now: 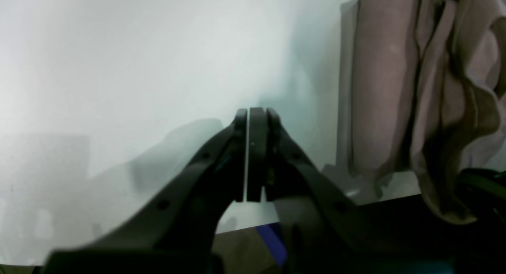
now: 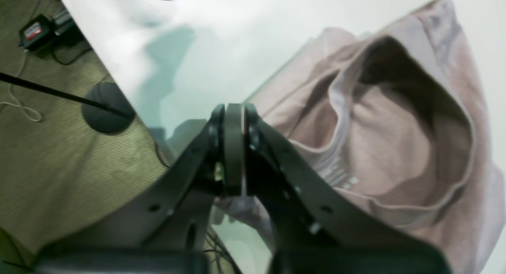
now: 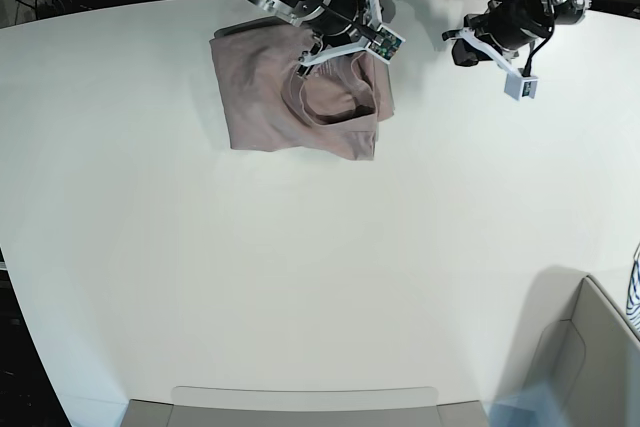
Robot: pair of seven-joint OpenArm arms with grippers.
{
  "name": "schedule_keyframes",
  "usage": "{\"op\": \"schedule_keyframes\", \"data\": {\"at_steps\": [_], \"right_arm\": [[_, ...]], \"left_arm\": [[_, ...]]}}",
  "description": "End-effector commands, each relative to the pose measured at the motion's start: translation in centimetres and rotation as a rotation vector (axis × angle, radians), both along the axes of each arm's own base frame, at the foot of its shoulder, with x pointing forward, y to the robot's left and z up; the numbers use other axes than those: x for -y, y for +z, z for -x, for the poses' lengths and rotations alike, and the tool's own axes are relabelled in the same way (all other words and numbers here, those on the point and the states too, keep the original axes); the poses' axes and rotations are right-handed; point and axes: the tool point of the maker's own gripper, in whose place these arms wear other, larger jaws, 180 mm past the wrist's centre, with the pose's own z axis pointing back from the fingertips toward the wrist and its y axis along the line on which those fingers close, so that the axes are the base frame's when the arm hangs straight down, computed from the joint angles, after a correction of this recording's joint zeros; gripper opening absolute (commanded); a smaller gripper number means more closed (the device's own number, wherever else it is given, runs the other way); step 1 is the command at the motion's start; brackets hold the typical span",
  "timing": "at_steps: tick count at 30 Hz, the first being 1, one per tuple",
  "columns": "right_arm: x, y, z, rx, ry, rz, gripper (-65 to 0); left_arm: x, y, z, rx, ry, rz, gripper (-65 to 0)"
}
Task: Fold the T-shirt properly
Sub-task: 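Press and tuck the folded bundle with the right gripper, then release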
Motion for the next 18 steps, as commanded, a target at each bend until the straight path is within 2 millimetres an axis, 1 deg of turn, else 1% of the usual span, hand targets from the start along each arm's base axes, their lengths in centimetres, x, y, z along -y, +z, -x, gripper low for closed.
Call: {"op": "schedule_keyframes", "data": {"at_steps": [1, 4, 5, 7, 10, 12, 13, 16, 18], "right_arm": [[-1.2, 1.3, -0.1, 0.034, -0.004, -0.036, -65.0], [-1.2, 1.5, -0.4, 0.045, -0.005, -0.037, -65.0], [-1.2, 1.5, -0.4, 0.045, -0.005, -0.037, -64.0], [-1.3, 1.6, -0.3, 0.041, -0.003, -0.043, -58.1], [-1.5, 1.5, 0.1, 0.036, 0.01, -0.043, -47.5], [-1.5, 1.5, 0.2, 0.035, 0.013, -0.043, -41.6], [-1.5, 1.5, 0.2, 0.036, 0.013, -0.046, -39.9], [-1.5, 1.7, -0.2, 0.049, 0.01, -0.05, -38.9], [-1.2, 2.3, -1.5, 0.087, -0.004, -0.047, -38.9]], "left_arm": [[-0.1, 0.6, -0.4, 0.026, -0.002, -0.001, -64.3], [-0.1, 0.6, -0.4, 0.027, -0.001, -0.002, -64.3], [-0.1, 0.6, -0.4, 0.027, -0.001, -0.002, -64.3], [-0.1, 0.6, -0.4, 0.026, -0.002, -0.001, -64.3], [-0.1, 0.6, -0.4, 0.026, -0.002, -0.001, -64.3], [-0.1, 0.6, -0.4, 0.028, 0.0, -0.002, -64.3], [-0.2, 0.6, -0.4, 0.029, 0.002, -0.003, -64.3], [-0.3, 0.6, -0.4, 0.029, 0.004, -0.004, -64.3], [-0.3, 0.6, -0.4, 0.029, 0.004, -0.004, -64.3]]}}
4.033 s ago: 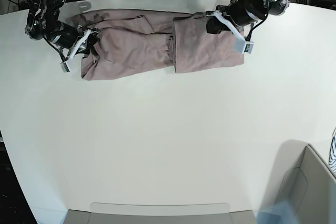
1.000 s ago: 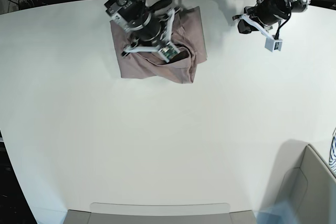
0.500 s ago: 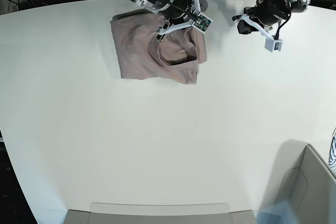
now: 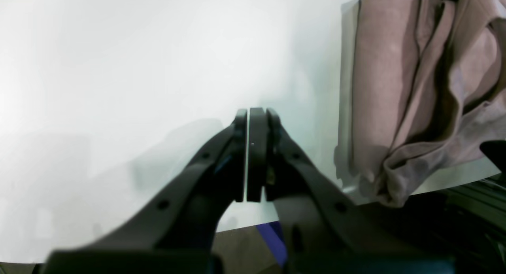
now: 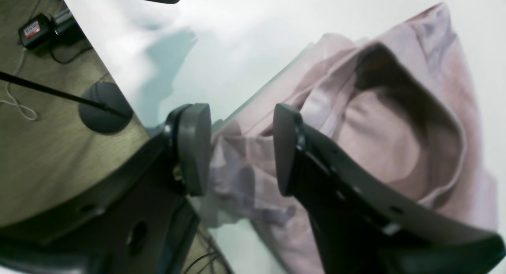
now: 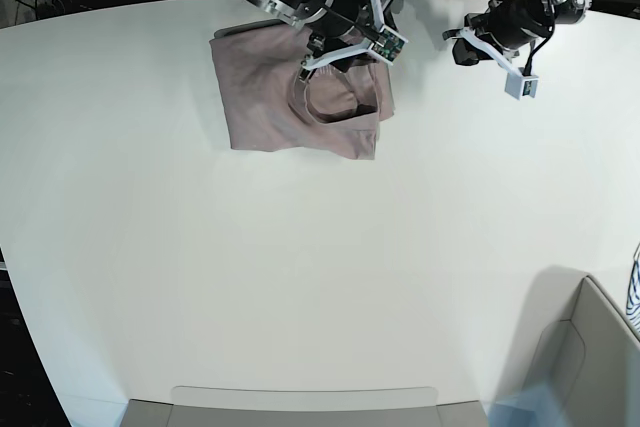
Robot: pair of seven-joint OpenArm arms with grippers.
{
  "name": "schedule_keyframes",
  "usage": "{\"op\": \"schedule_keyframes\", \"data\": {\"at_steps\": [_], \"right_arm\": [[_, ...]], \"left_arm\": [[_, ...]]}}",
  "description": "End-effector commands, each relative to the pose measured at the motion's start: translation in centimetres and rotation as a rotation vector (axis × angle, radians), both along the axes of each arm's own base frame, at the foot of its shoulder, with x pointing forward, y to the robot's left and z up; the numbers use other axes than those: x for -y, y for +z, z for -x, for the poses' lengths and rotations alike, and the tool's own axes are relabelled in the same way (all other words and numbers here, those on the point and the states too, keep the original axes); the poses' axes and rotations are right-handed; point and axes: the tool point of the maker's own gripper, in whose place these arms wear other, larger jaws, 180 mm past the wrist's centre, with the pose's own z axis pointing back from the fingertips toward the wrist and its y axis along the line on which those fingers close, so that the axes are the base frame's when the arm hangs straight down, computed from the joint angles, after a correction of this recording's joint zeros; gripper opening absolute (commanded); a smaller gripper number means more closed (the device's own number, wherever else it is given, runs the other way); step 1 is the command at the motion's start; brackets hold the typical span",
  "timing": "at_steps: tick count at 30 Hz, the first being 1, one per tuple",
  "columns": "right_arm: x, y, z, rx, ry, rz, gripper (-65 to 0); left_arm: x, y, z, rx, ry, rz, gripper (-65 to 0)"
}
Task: Fold the T-shirt properly
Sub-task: 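Press and tuck the folded bundle with the right gripper, then release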
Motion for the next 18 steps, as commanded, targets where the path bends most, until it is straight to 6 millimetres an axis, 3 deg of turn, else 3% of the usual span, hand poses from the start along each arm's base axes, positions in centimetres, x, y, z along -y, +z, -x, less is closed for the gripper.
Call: {"op": "schedule_keyframes", "data": {"at_steps": [1, 4, 10, 15, 18], "right_arm": [[-0.4, 1.7, -1.3, 0.055, -0.03, -0.041, -38.9], [2.1, 1.5, -3.9, 0.078, -0.12, -0.016, -41.8], [5.6, 0.7, -6.2, 0.079, -0.23, 0.032, -54.5], [5.6, -0.7, -6.2, 0.051, -0.225, 0.059, -62.7], [4.7, -3.1, -5.9, -0.001, -0.189, 0.098, -63.9]], "left_arm": [[-0.2, 0.6, -0.4, 0.028, 0.001, -0.003, -64.3], [-0.1, 0.6, -0.4, 0.028, -0.001, -0.001, -64.3], [-0.2, 0.5, -0.4, 0.027, 0.002, -0.002, -64.3], [0.0, 0.5, -0.4, 0.026, -0.002, 0.0, -64.3], [0.0, 0.5, -0.4, 0.026, -0.001, 0.001, -64.3]]}}
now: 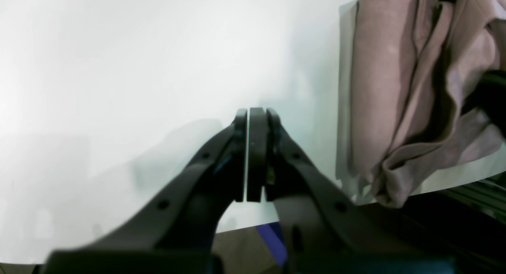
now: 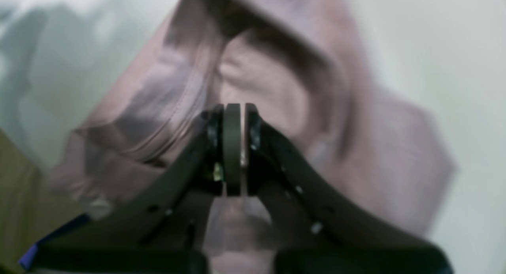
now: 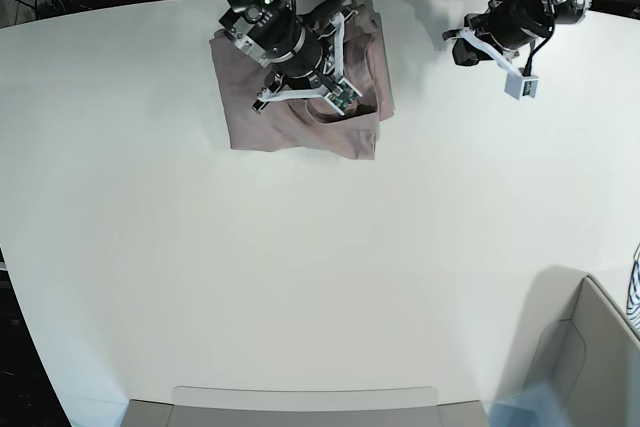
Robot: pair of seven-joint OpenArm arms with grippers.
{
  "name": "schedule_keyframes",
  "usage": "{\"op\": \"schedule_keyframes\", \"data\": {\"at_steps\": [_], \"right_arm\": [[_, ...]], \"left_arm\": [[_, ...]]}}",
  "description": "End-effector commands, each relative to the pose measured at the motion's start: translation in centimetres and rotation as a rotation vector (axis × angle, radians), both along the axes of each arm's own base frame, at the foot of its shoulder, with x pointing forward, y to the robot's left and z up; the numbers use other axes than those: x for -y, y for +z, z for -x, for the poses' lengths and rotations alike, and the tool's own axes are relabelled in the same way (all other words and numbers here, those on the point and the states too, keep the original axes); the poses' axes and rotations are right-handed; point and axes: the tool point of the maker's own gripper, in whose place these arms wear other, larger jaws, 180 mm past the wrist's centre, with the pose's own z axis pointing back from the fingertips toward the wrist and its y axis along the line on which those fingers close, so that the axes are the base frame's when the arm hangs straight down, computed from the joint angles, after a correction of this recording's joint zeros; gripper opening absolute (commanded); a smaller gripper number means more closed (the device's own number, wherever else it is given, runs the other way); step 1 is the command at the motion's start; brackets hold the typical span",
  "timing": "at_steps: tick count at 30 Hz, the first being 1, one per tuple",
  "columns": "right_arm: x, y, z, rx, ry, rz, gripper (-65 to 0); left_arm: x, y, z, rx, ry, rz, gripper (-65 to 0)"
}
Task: Fold the T-shirt properly
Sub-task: 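Press and tuck the folded bundle with the right gripper, then release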
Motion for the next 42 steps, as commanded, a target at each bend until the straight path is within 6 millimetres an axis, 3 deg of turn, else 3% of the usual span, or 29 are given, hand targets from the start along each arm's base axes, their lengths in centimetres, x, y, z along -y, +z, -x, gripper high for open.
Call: {"op": "schedule_keyframes", "data": {"at_steps": [1, 4, 7, 11, 17, 21, 24, 29, 32, 37, 40, 42], "right_arm": [[-1.6, 0.7, -0.5, 0.021, 0.028, -0.039, -63.9], [-3.5, 0.1, -0.2, 0.018, 0.103, -0.029, -63.9], [-6.5, 1.9, -0.5, 0.075, 0.186, -0.06, -63.9], [-8.1, 4.1, -2.2, 0.139, 0.206, -0.088, -63.9], [-7.1, 4.7, -4.6, 0.177, 0.177, -0.062, -64.0], [-6.8, 5.8, -3.4, 0.178, 0.145, -0.11, -64.0], [-4.9, 4.9, -2.6, 0.152, 0.106, -0.097, -64.1], [-3.1, 3.7, -3.9, 0.133, 0.056, -0.065, -64.0], [-3.7, 2.9, -4.9, 0.13, 0.078, -0.038, -64.0], [-7.3, 1.8, -5.2, 0.111, 0.175, -0.013, -64.0], [-8.9, 3.4, -5.2, 0.145, 0.203, -0.046, -64.1], [-9.3, 5.9, -5.5, 0.2, 0.2, -0.093, -64.1]], "left_arm": [[0.0, 0.5, -0.4, 0.027, -0.002, 0.001, -64.3], [-0.2, 0.6, -0.4, 0.028, 0.002, -0.001, -64.3], [-0.2, 0.6, -0.4, 0.028, 0.002, -0.001, -64.3], [0.0, 0.5, -0.4, 0.027, -0.002, 0.001, -64.3], [-0.2, 0.6, -0.4, 0.028, 0.002, -0.001, -64.3], [-0.2, 0.6, -0.4, 0.028, 0.002, -0.001, -64.3], [-0.2, 0.6, -0.4, 0.028, 0.002, -0.001, -64.3], [-0.2, 0.6, -0.4, 0.028, 0.002, -0.001, -64.3], [-0.1, 0.6, -0.4, 0.027, 0.001, -0.001, -64.3], [0.0, 0.6, -0.5, 0.028, -0.002, 0.001, -64.3], [0.0, 0.6, -0.5, 0.028, -0.002, 0.001, -64.3], [0.0, 0.6, -0.5, 0.03, -0.003, 0.001, -64.4]]}}
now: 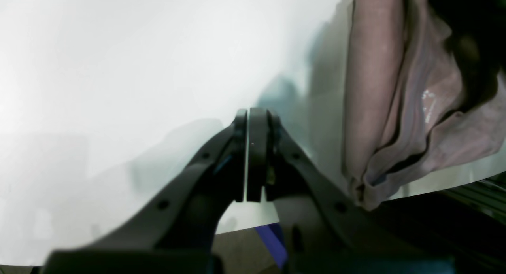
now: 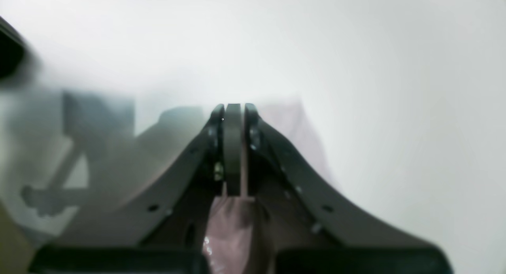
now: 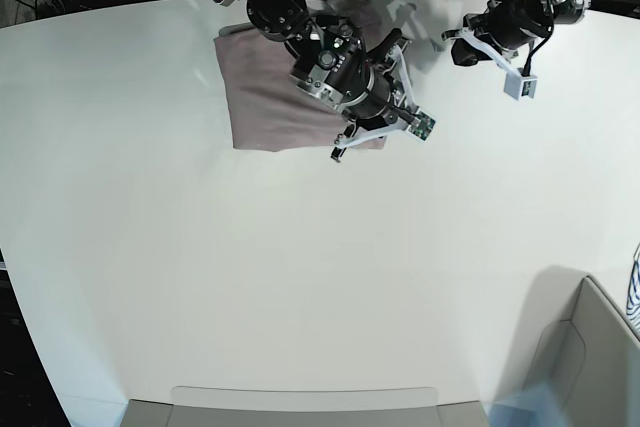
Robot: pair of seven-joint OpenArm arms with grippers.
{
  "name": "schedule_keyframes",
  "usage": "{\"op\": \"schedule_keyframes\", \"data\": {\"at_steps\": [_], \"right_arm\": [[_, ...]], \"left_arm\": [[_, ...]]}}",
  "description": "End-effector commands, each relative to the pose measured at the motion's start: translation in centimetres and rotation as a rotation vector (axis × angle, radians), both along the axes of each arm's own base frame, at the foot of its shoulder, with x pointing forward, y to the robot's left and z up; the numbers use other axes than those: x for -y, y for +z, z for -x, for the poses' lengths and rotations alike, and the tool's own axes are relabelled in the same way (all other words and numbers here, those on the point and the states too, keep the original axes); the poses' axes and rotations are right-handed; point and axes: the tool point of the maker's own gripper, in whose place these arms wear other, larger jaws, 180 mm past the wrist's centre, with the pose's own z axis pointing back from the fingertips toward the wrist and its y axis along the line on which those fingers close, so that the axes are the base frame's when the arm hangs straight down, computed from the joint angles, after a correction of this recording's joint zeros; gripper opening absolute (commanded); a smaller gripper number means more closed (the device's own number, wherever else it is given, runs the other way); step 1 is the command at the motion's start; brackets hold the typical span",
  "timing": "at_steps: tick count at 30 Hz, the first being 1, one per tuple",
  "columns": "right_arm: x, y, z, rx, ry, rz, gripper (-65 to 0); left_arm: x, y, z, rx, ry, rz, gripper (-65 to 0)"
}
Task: Fold the T-shirt properly
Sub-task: 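Press and tuck the folded bundle with the right gripper, then release, then grasp the folded bundle with the left gripper and drag it across the table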
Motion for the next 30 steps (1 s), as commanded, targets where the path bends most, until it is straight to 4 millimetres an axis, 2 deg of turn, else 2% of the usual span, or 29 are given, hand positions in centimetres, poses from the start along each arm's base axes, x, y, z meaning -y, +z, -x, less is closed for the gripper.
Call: {"op": "schedule_keyframes", "data": {"at_steps": [1, 4, 8, 14, 17, 19, 21, 25, 28, 30], "right_arm": [[-0.6, 2.8, -1.0, 0.072, -0.005, -0.063, -64.1], [1.2, 4.8, -2.1, 0.104, -0.079, -0.114, -64.1], [7.1, 4.2, -2.6, 0.112, -0.205, -0.079, -64.1], [17.6, 2.2, -1.9, 0.097, -0.417, 0.046, -64.2], [21.8, 0.9, -1.1, 0.063, -0.518, 0.104, -64.2], [23.9, -0.1, 0.0, 0.035, -0.557, 0.142, -64.2], [25.0, -0.9, 1.2, 0.008, -0.567, 0.175, -64.2], [25.5, -2.6, 3.9, -0.058, -0.544, 0.22, -64.2], [25.3, -3.2, 4.8, -0.085, -0.538, 0.223, -64.2], [24.1, -3.7, 5.0, -0.106, -0.513, 0.205, -64.2]], "left_arm": [[-0.1, 0.7, -0.6, 0.031, -0.003, -0.002, -64.5], [-0.1, 1.2, -1.7, 0.06, -0.004, -0.002, -64.6], [0.3, 1.7, -2.2, 0.084, -0.025, -0.002, -65.0], [6.8, 3.4, -3.9, 0.243, -0.375, 0.047, -65.0], [9.6, 3.8, -3.9, 0.281, -0.488, 0.08, -65.0], [11.4, 4.3, -4.2, 0.309, -0.534, 0.107, -65.0], [13.3, 4.6, -4.1, 0.329, -0.584, 0.137, -65.0], [16.6, 5.0, -3.2, 0.337, -0.69, 0.185, -65.0], [17.7, 4.8, -2.5, 0.328, -0.753, 0.191, -65.0], [17.8, 3.7, -2.4, 0.305, -0.785, 0.155, -65.0]]}}
